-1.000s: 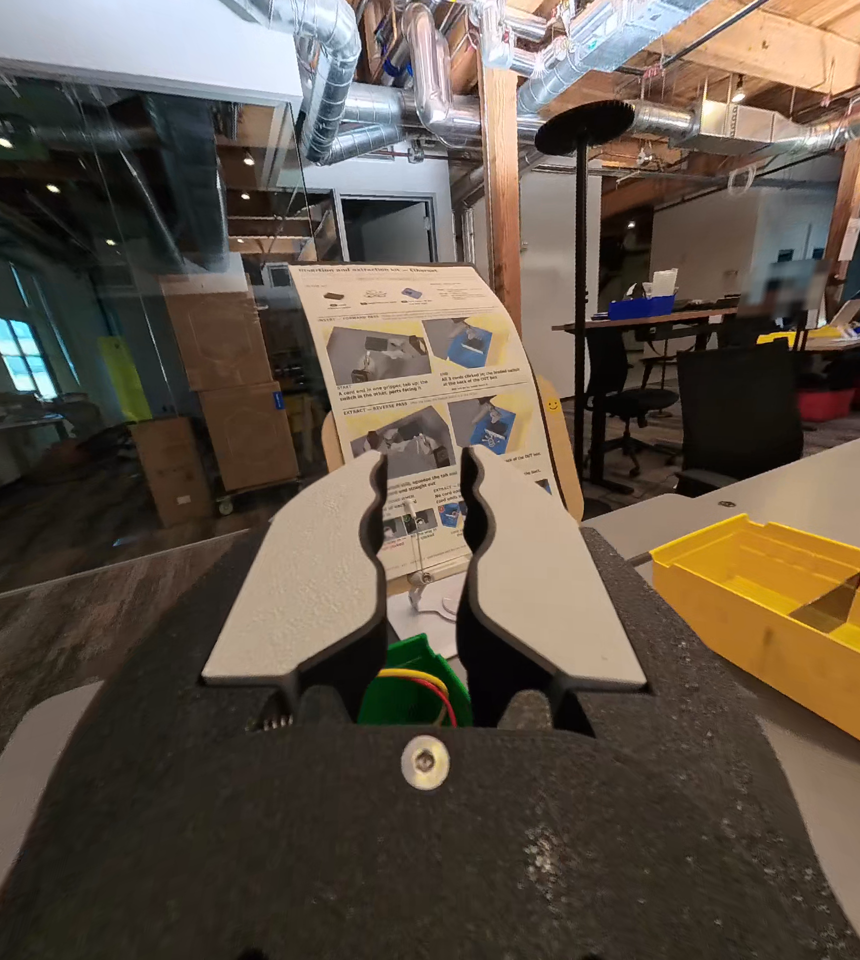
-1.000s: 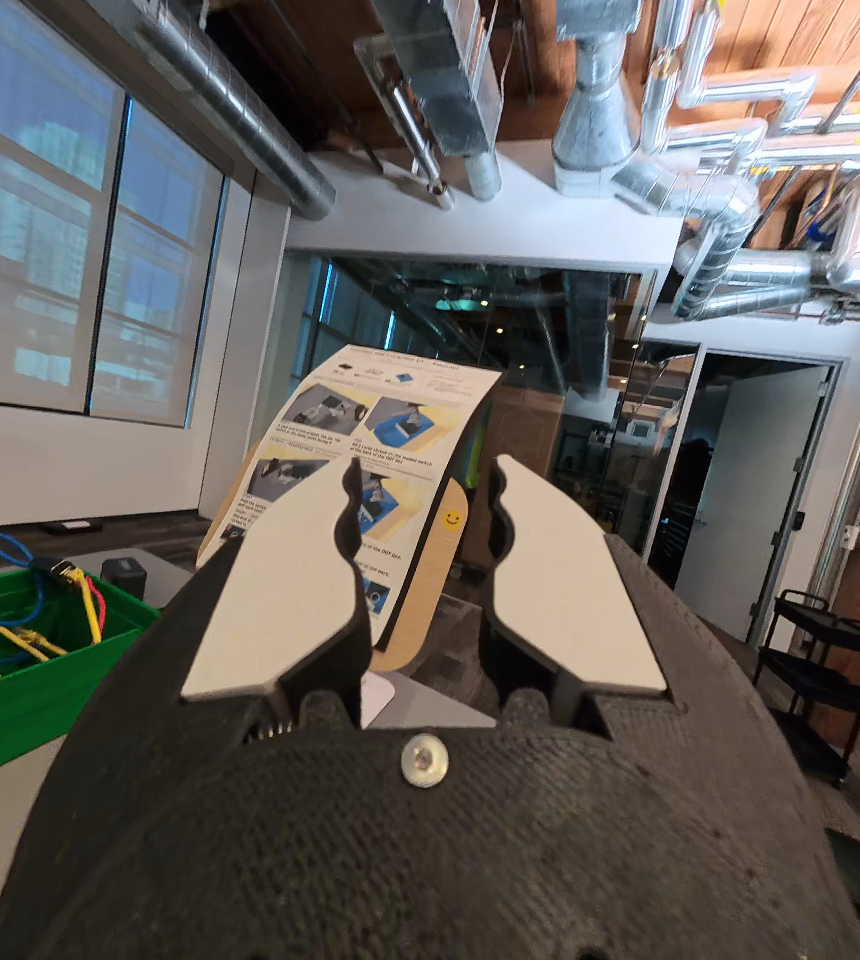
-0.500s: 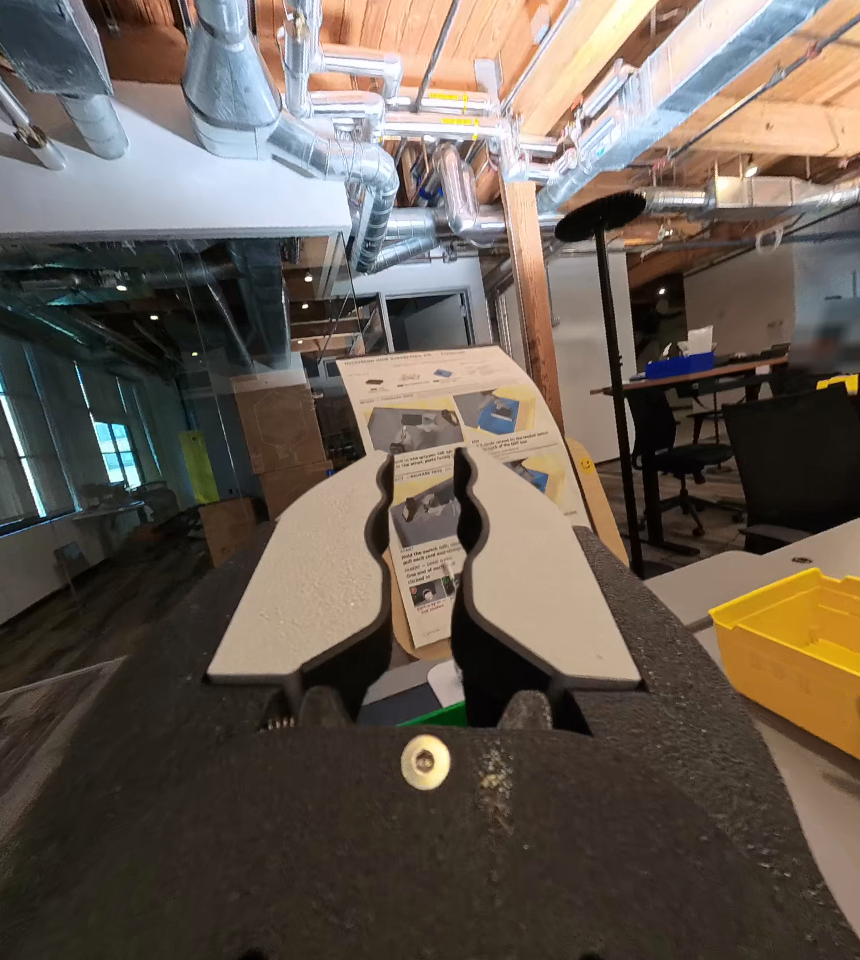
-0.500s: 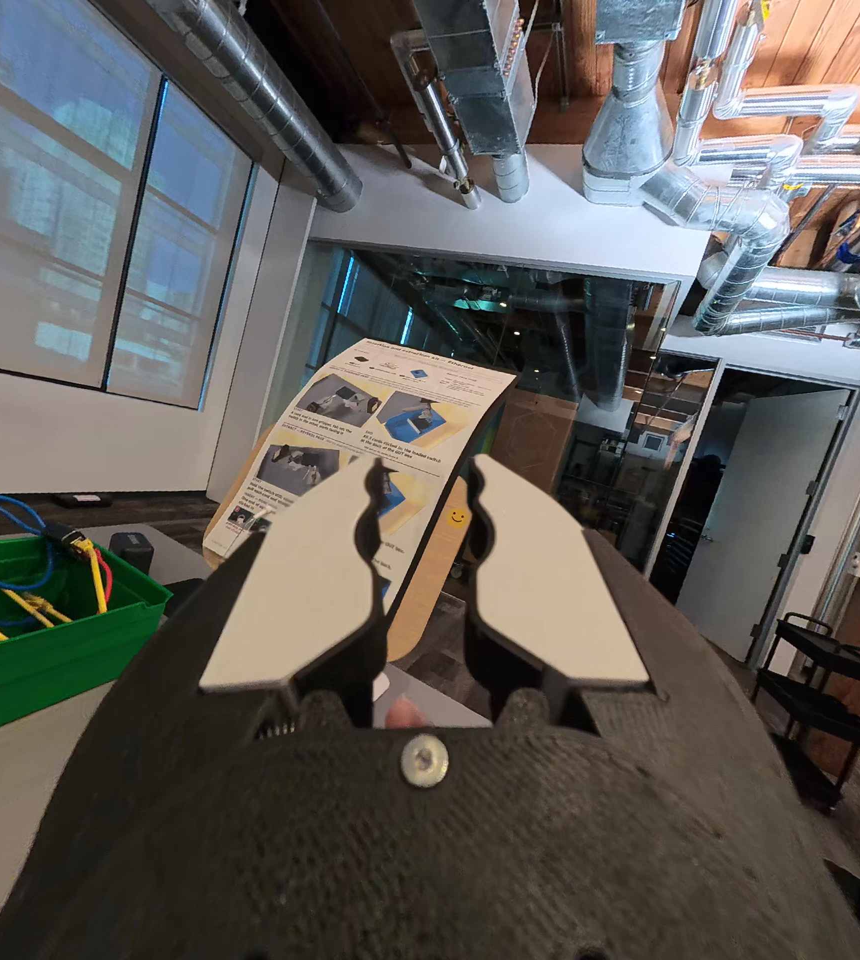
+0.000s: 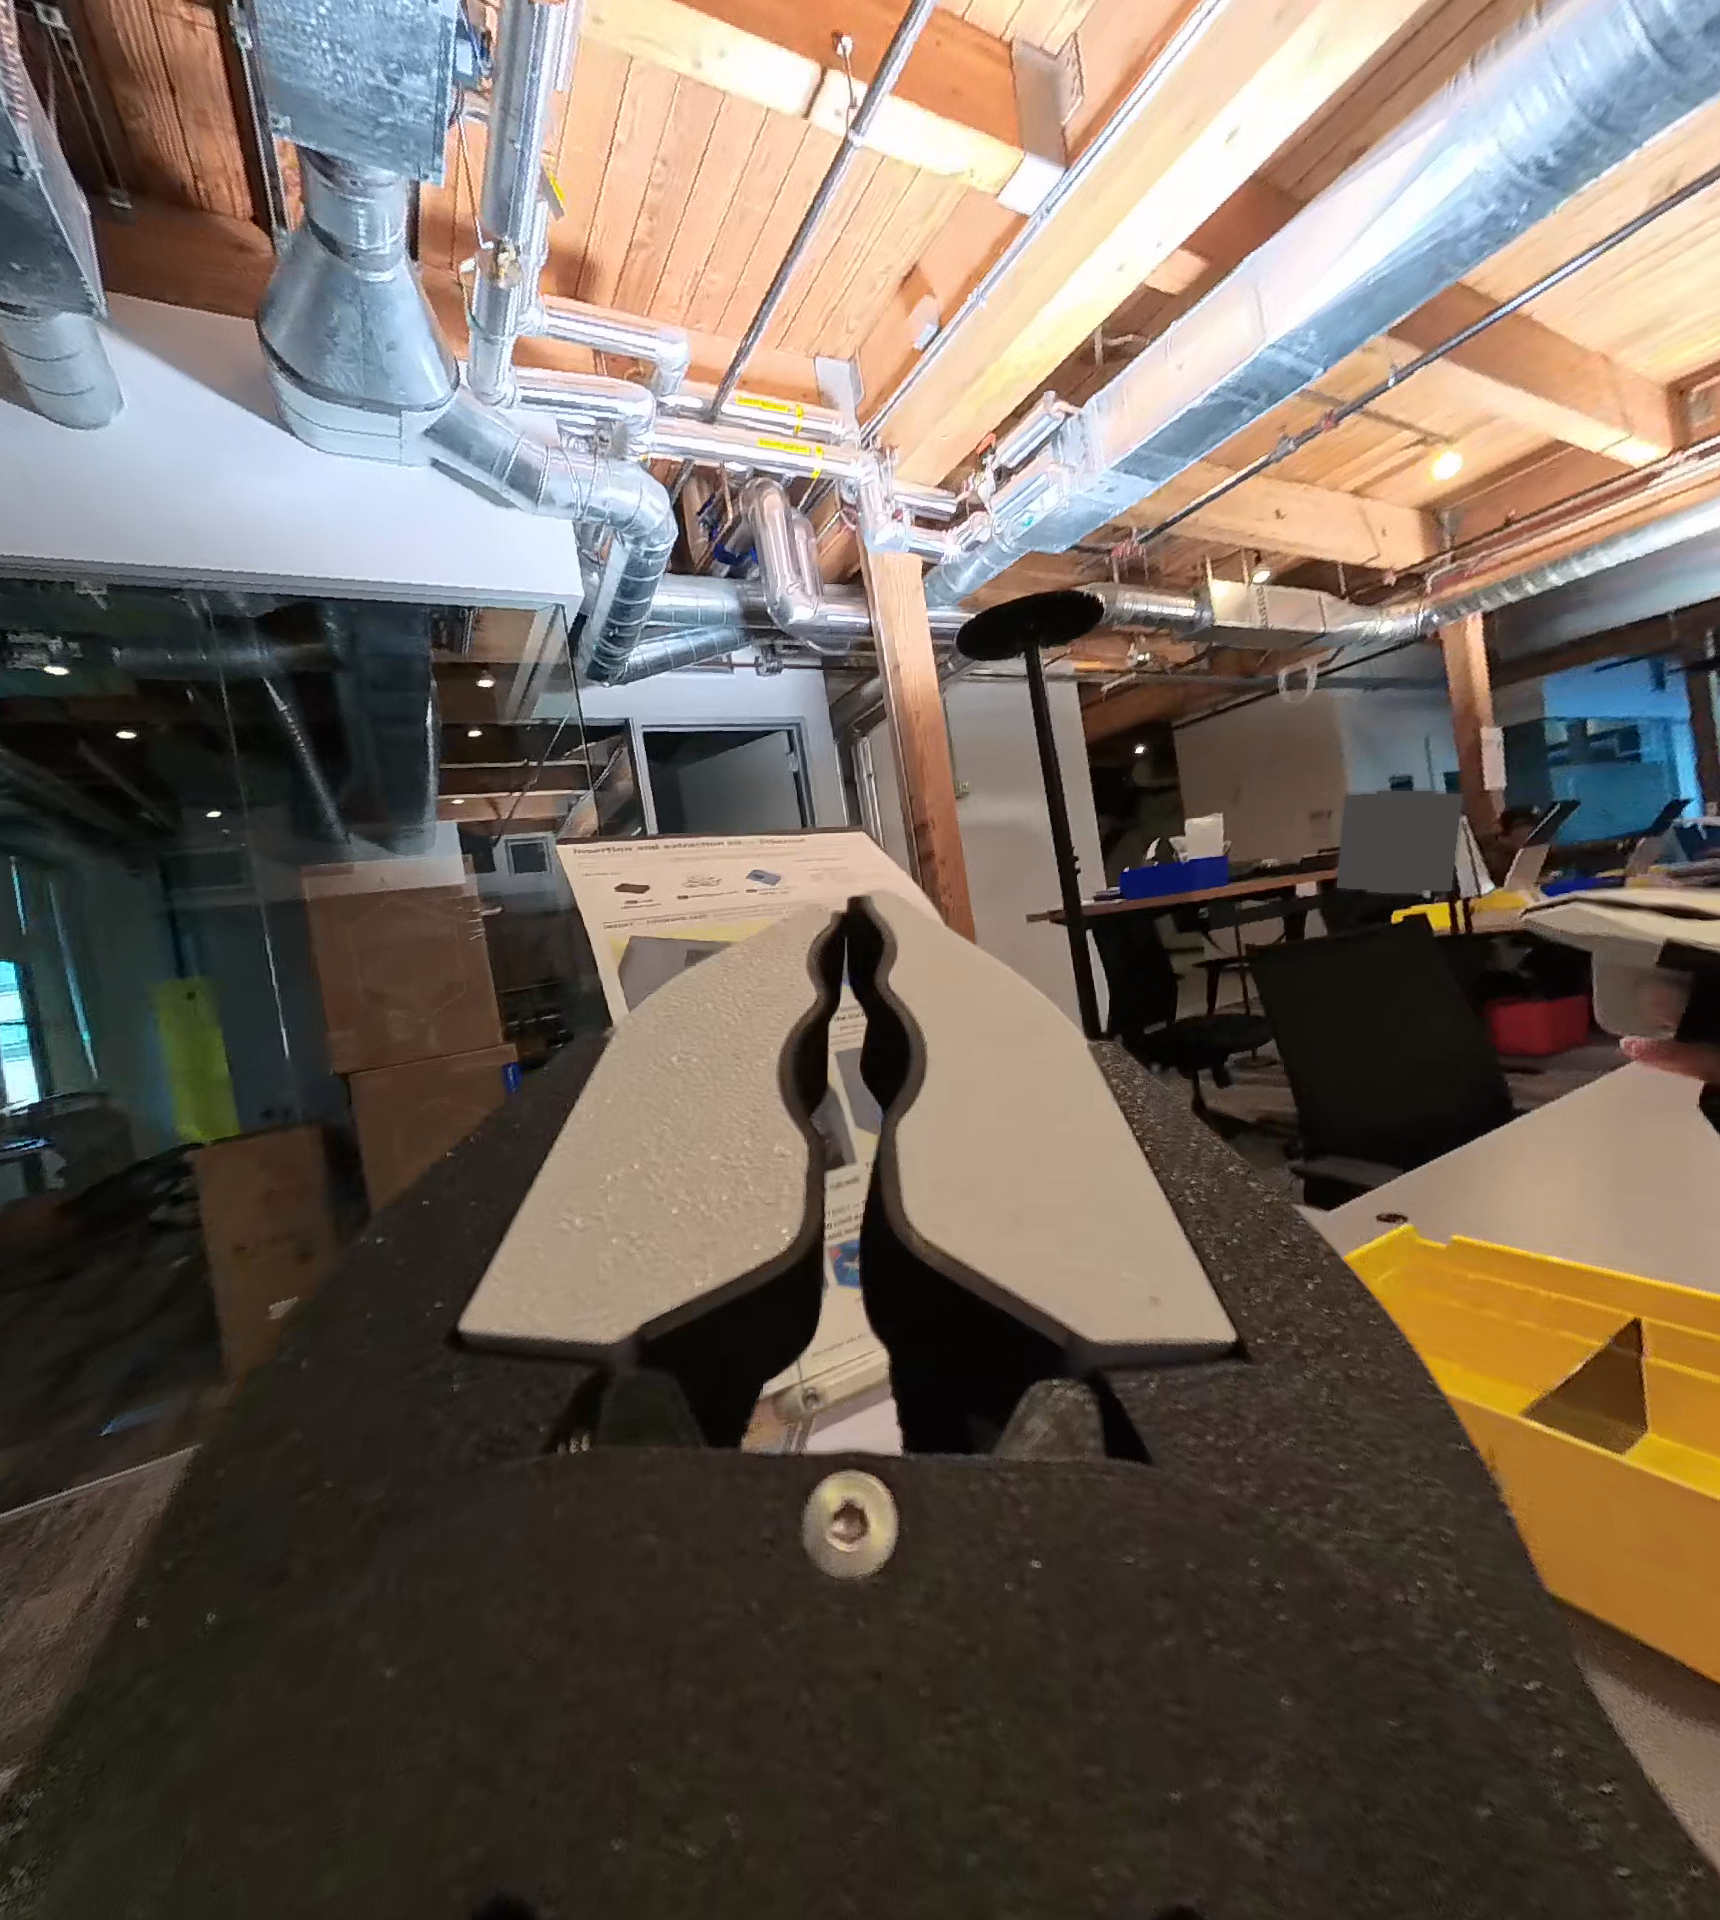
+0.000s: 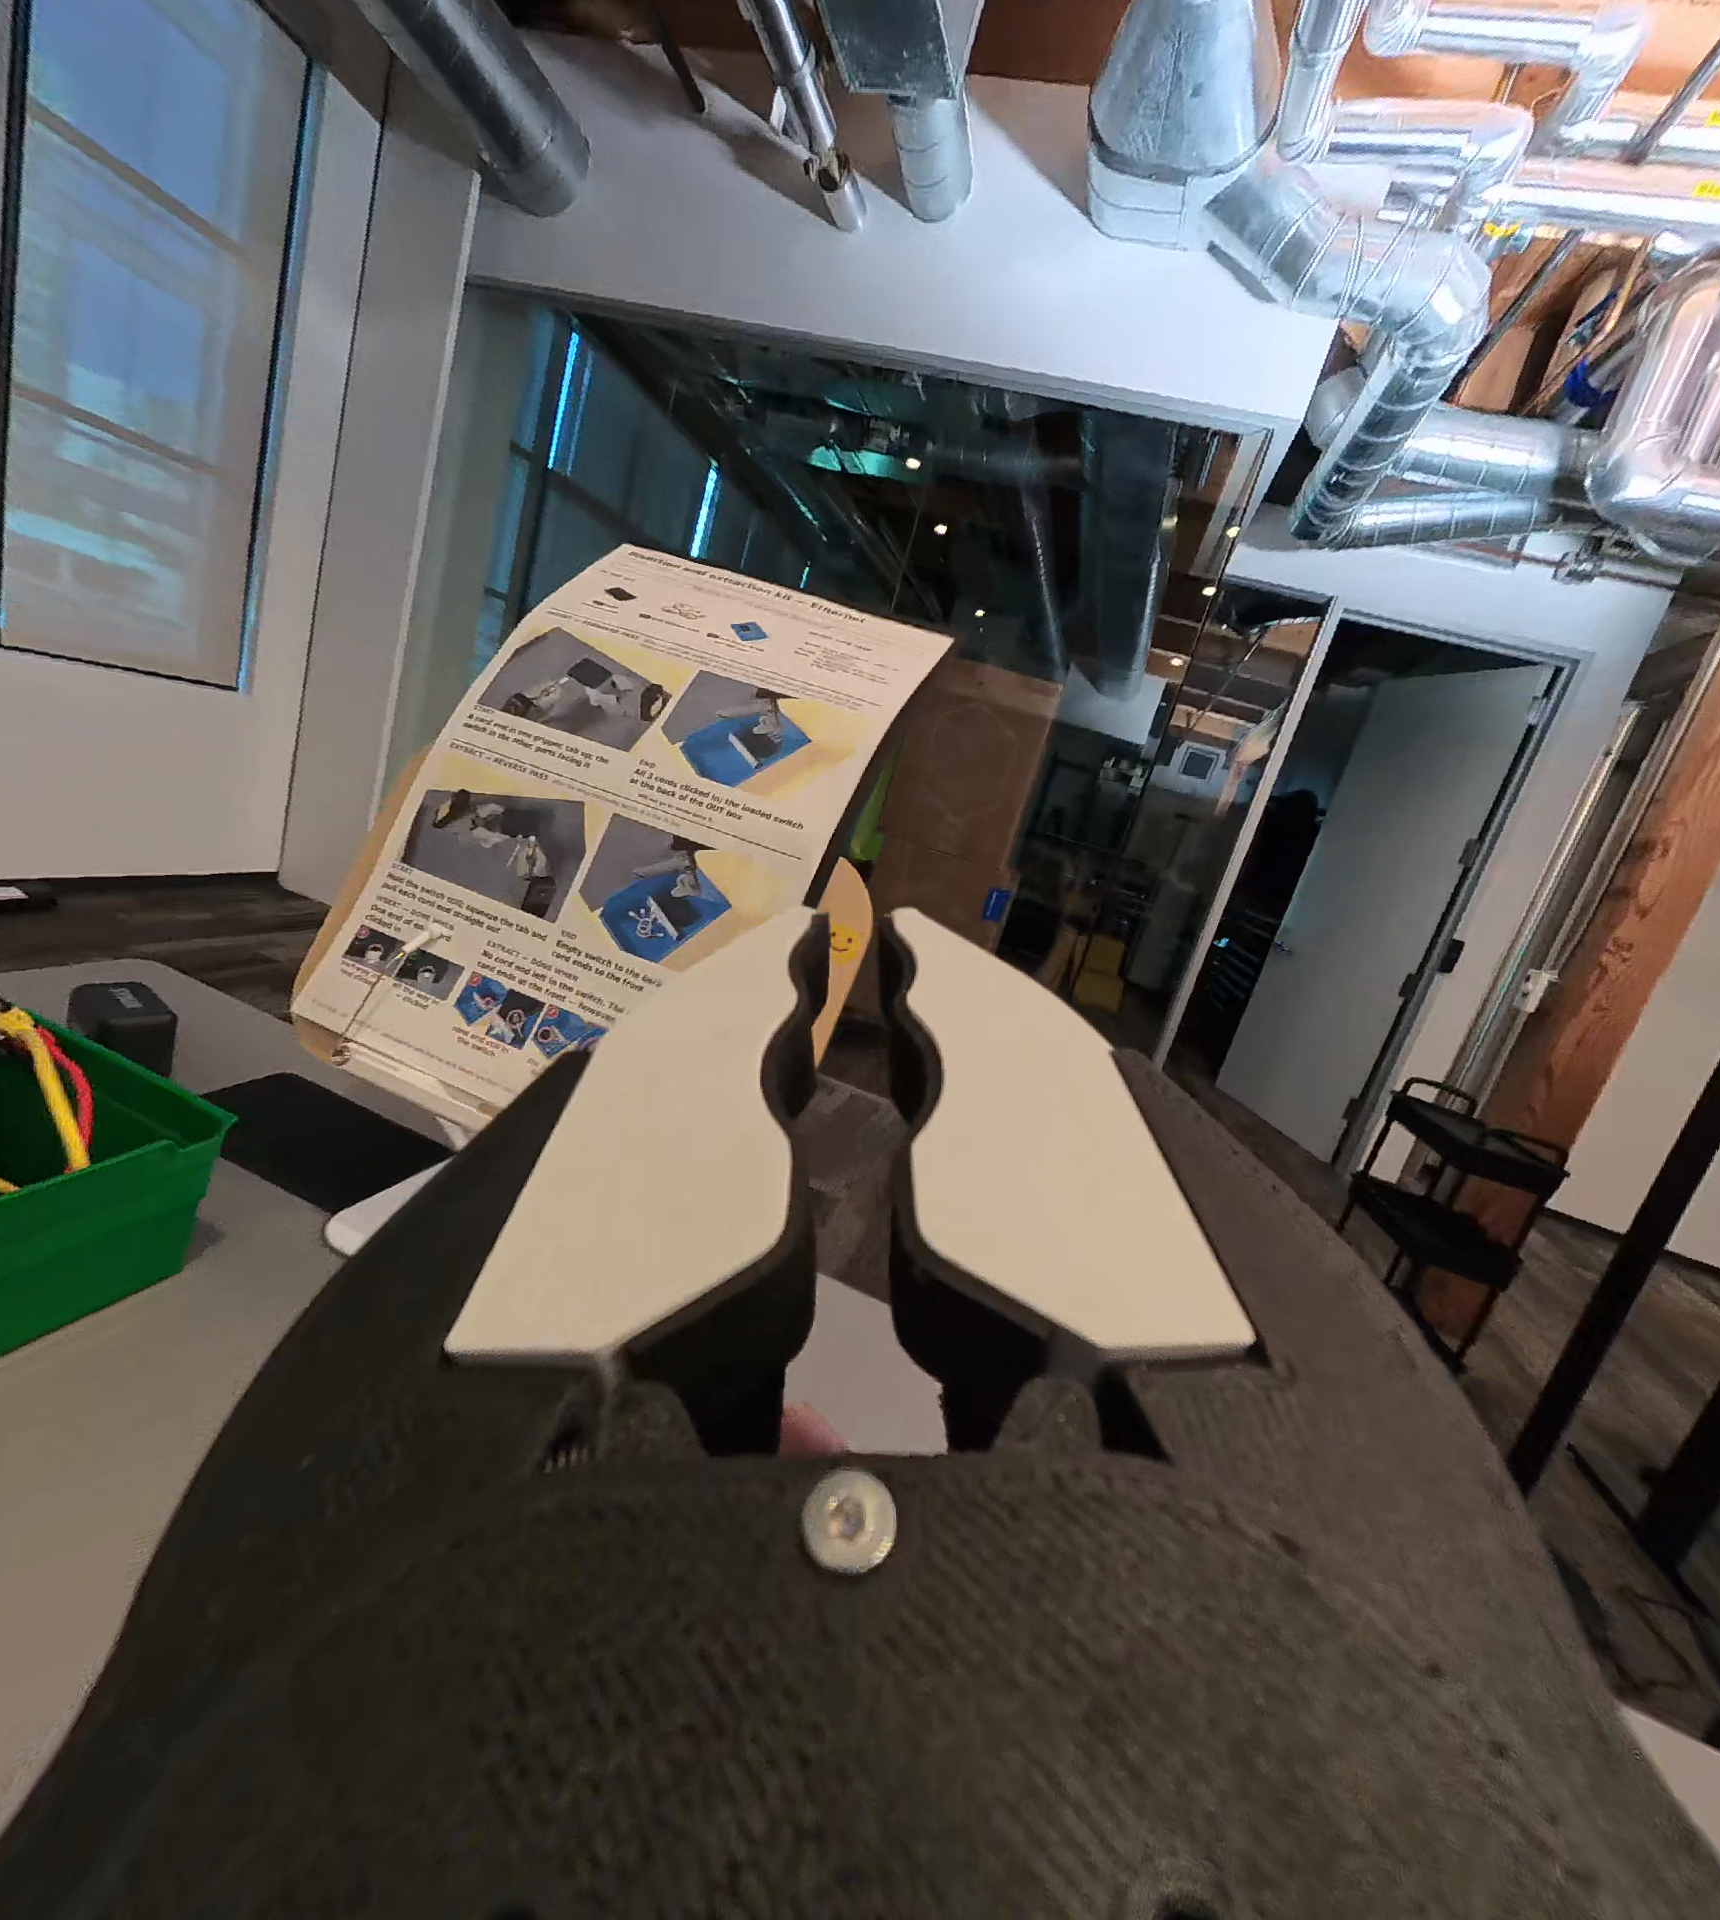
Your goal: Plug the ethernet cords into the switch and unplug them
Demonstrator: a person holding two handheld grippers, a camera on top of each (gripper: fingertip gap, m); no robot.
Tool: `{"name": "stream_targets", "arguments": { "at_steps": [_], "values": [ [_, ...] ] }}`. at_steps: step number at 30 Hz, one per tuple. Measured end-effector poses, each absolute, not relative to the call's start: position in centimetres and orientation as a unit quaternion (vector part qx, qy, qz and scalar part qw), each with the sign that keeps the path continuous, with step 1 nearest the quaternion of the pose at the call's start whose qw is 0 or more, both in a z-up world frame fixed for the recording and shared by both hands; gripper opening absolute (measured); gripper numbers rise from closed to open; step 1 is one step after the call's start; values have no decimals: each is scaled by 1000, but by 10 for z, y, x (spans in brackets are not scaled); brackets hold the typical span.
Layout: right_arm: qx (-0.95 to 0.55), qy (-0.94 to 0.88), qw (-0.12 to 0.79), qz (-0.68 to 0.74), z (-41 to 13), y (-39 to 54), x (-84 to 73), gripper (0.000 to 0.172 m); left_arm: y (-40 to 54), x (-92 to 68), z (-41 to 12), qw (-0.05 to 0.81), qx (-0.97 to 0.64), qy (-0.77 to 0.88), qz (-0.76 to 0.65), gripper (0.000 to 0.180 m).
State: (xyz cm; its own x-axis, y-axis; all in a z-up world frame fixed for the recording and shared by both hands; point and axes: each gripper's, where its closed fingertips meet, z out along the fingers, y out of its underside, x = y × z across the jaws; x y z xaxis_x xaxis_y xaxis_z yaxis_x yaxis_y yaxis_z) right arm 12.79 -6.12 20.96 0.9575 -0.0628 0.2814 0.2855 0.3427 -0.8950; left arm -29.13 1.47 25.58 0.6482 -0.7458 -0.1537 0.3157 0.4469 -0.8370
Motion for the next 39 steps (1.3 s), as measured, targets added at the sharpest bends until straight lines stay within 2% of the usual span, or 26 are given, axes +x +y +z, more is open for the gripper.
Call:
{"name": "stream_targets", "arguments": {
  "at_steps": [9,23,39],
  "values": [
    [-518,-113,844,-79,222,-73,117,9,26,-277,243,783,-458,280,-315,0],
    [-584,-147,782,-160,198,-50,113,8,23,-269,241,787,-451,301,-294,0],
    [-590,-149,777,-161,196,-47,112,9,24,-265,238,798,-453,316,-242,0]
  ]
}}
